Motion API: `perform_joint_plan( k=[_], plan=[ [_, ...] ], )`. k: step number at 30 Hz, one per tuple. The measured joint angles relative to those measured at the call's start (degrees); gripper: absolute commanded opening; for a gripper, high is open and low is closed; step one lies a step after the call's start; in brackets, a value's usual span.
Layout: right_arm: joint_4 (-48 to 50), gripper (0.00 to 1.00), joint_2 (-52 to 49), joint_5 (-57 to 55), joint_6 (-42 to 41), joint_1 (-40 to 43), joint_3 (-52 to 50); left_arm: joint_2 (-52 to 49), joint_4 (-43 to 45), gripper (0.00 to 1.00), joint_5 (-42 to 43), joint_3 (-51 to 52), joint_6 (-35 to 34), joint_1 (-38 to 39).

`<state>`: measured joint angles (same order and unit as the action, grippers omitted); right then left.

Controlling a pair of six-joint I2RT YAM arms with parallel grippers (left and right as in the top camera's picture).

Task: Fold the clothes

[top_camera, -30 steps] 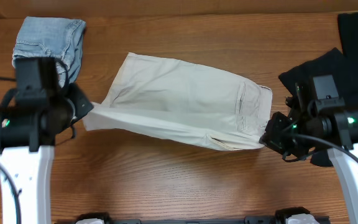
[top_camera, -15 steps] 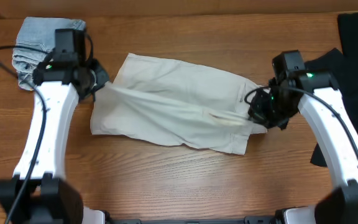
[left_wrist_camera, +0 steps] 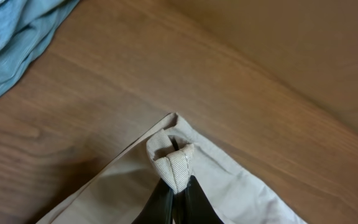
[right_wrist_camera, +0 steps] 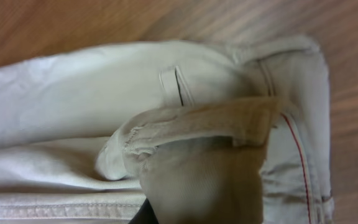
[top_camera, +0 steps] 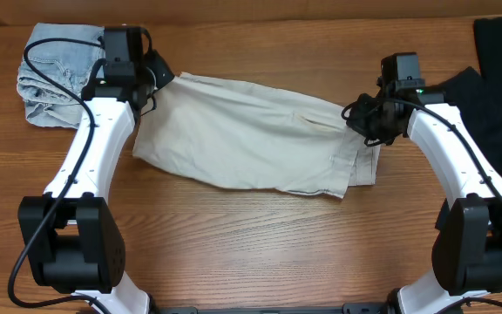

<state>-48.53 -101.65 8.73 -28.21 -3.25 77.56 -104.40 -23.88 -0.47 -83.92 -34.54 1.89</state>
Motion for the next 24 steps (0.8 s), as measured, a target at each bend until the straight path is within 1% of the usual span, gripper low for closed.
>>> perform_joint_plan(
  k=[8, 9, 10, 11, 12, 13, 14, 15, 16, 18, 20, 22, 24],
  plan=[
    [6.7, 0.04, 0.0, -1.6, 1.1, 1.3, 0.0, 0.0, 1.7, 0.06, -0.9, 0.0, 0.0, 1.1],
    [7.4, 0.05, 0.0, -1.7, 1.3, 1.3, 0.0, -0.1, 2.0, 0.08, -1.1, 0.0, 0.0, 1.1],
    [8.1, 0.11, 0.0, -1.7, 1.5, 1.3, 0.0, -0.3, 2.4, 0.14, -1.3, 0.0, 0.0, 1.1],
    [9.1, 0.23, -0.1, -1.8, 1.4, 1.3, 0.0, -0.5, 2.9, 0.3, -1.5, 0.0, 0.0, 1.1],
    [10.1, 0.43, -0.2, -2.2, 1.7, 1.3, 0.0, -0.9, 3.5, 0.53, -1.9, 0.0, -0.1, 1.1],
    [11.5, 0.68, -0.5, -3.3, 2.1, 1.4, 0.0, -1.5, 4.3, 0.83, -2.7, 0.0, 0.0, 1.1],
    [13.3, 0.85, -0.9, -4.5, 2.1, 1.7, 0.0, -2.0, 5.2, 1.0, -3.6, 0.0, 0.0, 0.9],
    [15.3, 0.97, -1.4, -5.6, 2.4, 2.2, -0.1, -2.7, 6.4, 1.0, -4.5, 0.0, 0.0, 0.6],
    [17.2, 1.0, -1.9, -6.3, 2.8, 2.7, -0.1, -3.3, 7.4, 1.0, -5.2, 0.0, 0.0, 0.2],
    [20.4, 1.0, -2.7, -7.8, 3.7, 3.7, -0.1, -4.4, 8.5, 1.0, -6.3, 0.0, 0.1, -0.3],
    [20.7, 1.0, -2.8, -8.7, 4.3, 4.2, -0.1, -4.7, 8.0, 1.0, -6.9, 0.0, 0.8, -0.8],
    [19.1, 1.0, -2.8, -8.7, 4.7, 4.3, 0.5, -4.5, 5.9, 1.0, -7.4, -0.3, 1.8, -0.9],
    [14.6, 1.0, -2.8, -7.7, 5.7, 4.3, 2.2, -3.9, 2.0, 1.0, -7.6, -0.8, 3.3, -0.9]
  ],
)
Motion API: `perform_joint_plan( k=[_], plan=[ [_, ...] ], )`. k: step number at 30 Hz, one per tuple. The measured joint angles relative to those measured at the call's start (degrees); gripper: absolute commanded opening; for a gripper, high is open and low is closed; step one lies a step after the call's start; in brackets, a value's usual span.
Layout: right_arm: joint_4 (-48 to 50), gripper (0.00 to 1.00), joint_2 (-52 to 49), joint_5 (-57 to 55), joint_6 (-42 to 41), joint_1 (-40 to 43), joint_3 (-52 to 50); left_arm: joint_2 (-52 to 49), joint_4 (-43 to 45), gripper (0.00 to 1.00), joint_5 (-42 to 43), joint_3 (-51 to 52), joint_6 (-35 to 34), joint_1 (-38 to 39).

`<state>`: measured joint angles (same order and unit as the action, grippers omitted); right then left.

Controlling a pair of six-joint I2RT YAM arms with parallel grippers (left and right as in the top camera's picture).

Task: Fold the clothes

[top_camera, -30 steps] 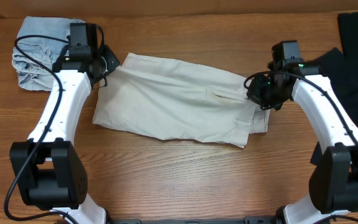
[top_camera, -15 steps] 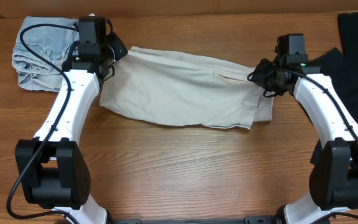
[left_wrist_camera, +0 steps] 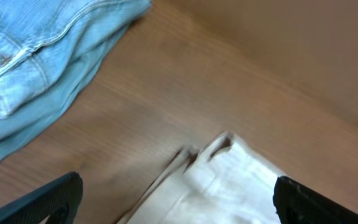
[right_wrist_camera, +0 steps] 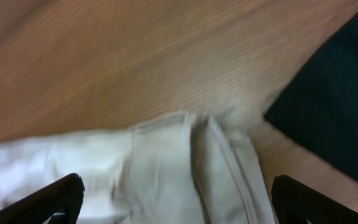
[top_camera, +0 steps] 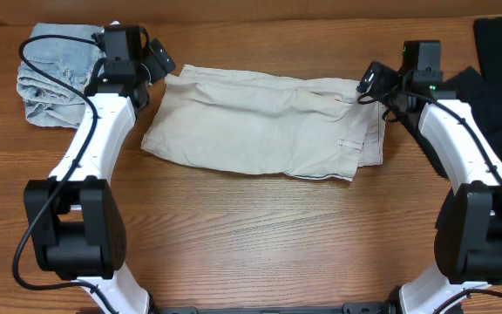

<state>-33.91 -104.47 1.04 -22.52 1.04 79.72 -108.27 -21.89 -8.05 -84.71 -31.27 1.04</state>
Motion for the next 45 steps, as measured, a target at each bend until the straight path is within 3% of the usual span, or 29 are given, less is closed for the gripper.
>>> perform_joint_plan(
  k=[9, 17, 25, 33, 35, 36, 40, 41, 42, 43, 45],
  plan=[
    [-15.7, 0.99, 0.3, 8.0, 8.6, -2.6, 8.4, 4.6, -17.0, 1.0, 0.9, -0.9, 11.6, 0.0],
    [-18.1, 0.96, 0.3, 8.2, 11.3, -6.0, 6.7, -4.2, -17.3, 1.0, 6.0, -1.0, 23.2, 0.0],
    [-21.0, 0.94, 0.3, 7.9, 11.8, -5.9, 6.0, -13.7, -15.4, 0.98, 10.1, -1.0, 30.4, -1.4],
    [-21.1, 0.91, 0.3, 7.9, 11.9, -5.9, 6.0, -14.3, -14.8, 0.94, 15.2, -1.7, 34.7, -2.4],
    [-21.1, 0.9, 0.3, 7.9, 11.9, -5.9, 6.0, -14.5, -14.7, 0.89, 16.9, -2.1, 35.1, -2.4],
    [-21.2, 0.9, 0.3, 7.9, 11.9, -5.9, 6.0, -14.7, -14.7, 0.78, 17.8, -2.3, 35.3, -2.3],
    [-21.1, 0.89, 0.3, 7.9, 11.9, -5.9, 6.0, -15.9, -14.3, 0.64, 20.0, -3.4, 35.7, -1.7],
    [-21.1, 0.87, 0.3, 7.9, 11.9, -5.9, 6.0, -16.3, -14.2, 0.57, 20.1, -3.8, 35.5, -1.4],
    [-21.2, 0.86, 0.3, 7.9, 11.9, -5.9, 6.0, -16.9, -14.1, 0.43, 20.3, -4.5, 35.0, -1.1],
    [-21.1, 0.85, 0.3, 7.9, 11.9, -5.9, 6.0, -17.2, -13.9, 0.21, 20.5, -4.7, 34.4, -1.0],
    [-21.0, 0.82, 0.3, 7.9, 12.0, -5.9, 6.0, -18.2, -13.4, 0.04, 21.3, -5.4, 33.3, -1.0]
  ],
)
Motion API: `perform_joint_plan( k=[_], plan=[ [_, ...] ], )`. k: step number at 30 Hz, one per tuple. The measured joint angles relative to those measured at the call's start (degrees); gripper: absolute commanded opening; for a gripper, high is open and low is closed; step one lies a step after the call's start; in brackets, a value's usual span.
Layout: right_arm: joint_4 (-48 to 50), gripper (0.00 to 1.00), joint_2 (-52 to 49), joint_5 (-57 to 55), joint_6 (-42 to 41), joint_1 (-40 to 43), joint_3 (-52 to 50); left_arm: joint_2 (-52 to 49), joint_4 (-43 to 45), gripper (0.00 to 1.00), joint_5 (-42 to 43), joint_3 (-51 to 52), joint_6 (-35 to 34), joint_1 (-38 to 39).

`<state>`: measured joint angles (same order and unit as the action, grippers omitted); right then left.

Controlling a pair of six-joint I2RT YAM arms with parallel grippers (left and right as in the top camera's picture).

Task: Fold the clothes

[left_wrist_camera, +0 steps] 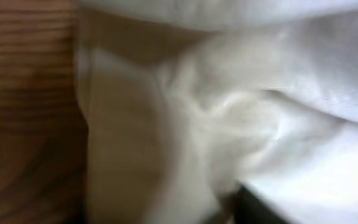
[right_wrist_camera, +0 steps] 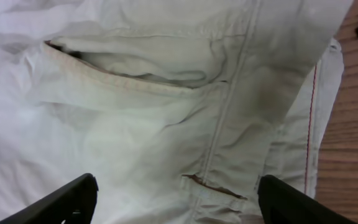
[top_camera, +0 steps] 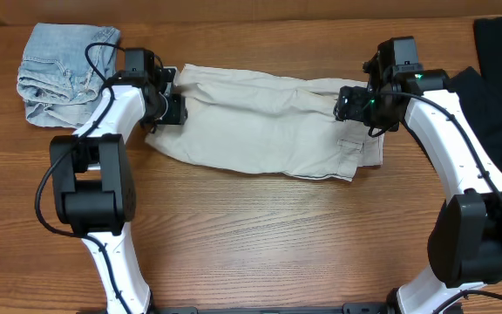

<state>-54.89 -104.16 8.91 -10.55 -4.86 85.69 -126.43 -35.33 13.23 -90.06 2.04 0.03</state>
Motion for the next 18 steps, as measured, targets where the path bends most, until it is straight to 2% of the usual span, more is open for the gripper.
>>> perform_joint_plan(
  k=[3, 4, 5, 6, 8, 18],
  plan=[
    [0.3, 0.72, 0.0, 0.0, 0.1, 0.0, 0.0, -1.2, 0.6, 0.04, 2.0, -1.0, -2.0, 0.0],
    [0.4, 0.62, 0.0, 0.0, 0.1, 0.0, 0.0, -1.2, 0.4, 0.04, 2.1, -1.0, -2.6, 0.0],
    [0.4, 0.35, 0.0, 0.0, 0.1, 0.0, 0.0, -1.2, 0.1, 0.04, 2.1, -1.2, -3.2, 0.0],
    [0.4, 0.2, 0.0, 0.0, 0.2, 0.0, 0.0, -1.2, -0.7, 0.04, 2.1, -1.6, -3.7, 0.0],
    [0.4, 0.04, 0.0, 0.2, -0.2, 0.0, 0.0, -1.3, -4.1, 0.04, 2.2, -2.7, -4.6, 0.0],
    [1.2, 0.04, -0.4, 1.6, -2.3, 0.0, 0.0, -0.5, -24.2, 0.04, -3.3, -7.4, -6.2, 0.0]
  ],
)
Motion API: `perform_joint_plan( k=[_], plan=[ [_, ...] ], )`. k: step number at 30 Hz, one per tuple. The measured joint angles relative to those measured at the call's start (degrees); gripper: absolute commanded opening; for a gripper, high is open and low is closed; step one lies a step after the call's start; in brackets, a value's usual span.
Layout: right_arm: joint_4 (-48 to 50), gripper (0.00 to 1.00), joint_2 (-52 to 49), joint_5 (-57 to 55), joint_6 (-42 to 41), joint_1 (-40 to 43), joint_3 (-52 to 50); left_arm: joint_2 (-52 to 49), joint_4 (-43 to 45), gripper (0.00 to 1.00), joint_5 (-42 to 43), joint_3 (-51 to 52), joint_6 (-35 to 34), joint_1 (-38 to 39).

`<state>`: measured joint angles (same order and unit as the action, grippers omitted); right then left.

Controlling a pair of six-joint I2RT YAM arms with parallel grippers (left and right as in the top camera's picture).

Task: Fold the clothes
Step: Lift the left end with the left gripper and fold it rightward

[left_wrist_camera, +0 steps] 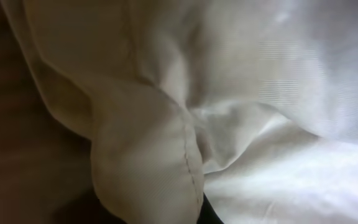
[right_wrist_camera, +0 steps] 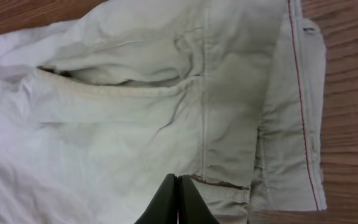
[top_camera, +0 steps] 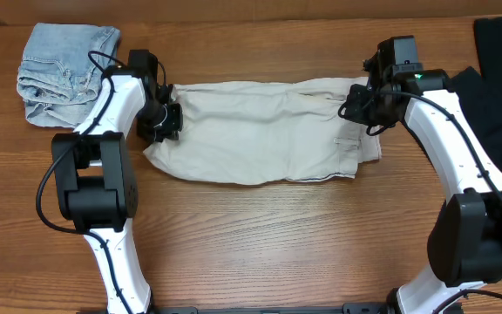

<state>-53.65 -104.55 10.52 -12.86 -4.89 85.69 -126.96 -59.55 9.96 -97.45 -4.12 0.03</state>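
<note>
Beige shorts (top_camera: pixel 260 131) lie spread across the middle of the wooden table (top_camera: pixel 260 249), waistband to the right. My left gripper (top_camera: pixel 162 122) is at their left end. In the left wrist view a bulging fold of the cloth (left_wrist_camera: pixel 148 168) covers the fingers, which seem shut on it. My right gripper (top_camera: pixel 356 106) is at the waistband end. In the right wrist view it (right_wrist_camera: pixel 179 186) is shut, its tips pressed into the fabric (right_wrist_camera: pixel 117 118) beside a belt loop (right_wrist_camera: pixel 219 186).
A folded pair of light blue jeans (top_camera: pixel 64 61) lies at the back left, just behind my left arm. A black garment covers the right back corner, close to my right arm.
My right gripper was open above the waistband area and is now shut at the cloth. The left end of the shorts has come nearer, so the far edge lies lower and straighter.
At first both grippers were shut on the shorts' two far ends. Then both were open behind the flattened shorts. After that they sat over the cloth at each end, the right one open. Now both are shut there and the shorts lie narrower.
</note>
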Motion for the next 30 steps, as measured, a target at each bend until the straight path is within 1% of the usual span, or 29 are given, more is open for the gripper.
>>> perform_joint_plan(
  k=[4, 12, 22, 26, 30],
  plan=[
    [0.2, 0.04, -2.2, 1.3, -0.3, 0.0, 0.0, 3.4, -3.5, 0.04, -2.1, -1.8, 0.2, 0.0],
    [1.4, 0.04, -6.5, 4.5, -0.4, 0.0, 0.0, 13.0, -4.0, 0.04, -6.2, -3.2, 0.9, 0.0],
    [2.8, 0.04, -6.8, 7.1, -0.6, 0.0, 0.0, 13.6, -5.2, 0.04, -7.5, -4.4, 1.8, 0.9],
    [3.2, 0.04, -7.0, 7.9, -0.6, 0.0, 0.0, 13.6, -7.6, 0.04, -7.7, -9.5, 2.8, 2.8],
    [4.2, 0.04, -9.0, 8.7, -0.7, 0.0, 0.0, 13.6, -11.8, 0.04, -7.8, -17.0, 3.3, 4.3]
  ],
)
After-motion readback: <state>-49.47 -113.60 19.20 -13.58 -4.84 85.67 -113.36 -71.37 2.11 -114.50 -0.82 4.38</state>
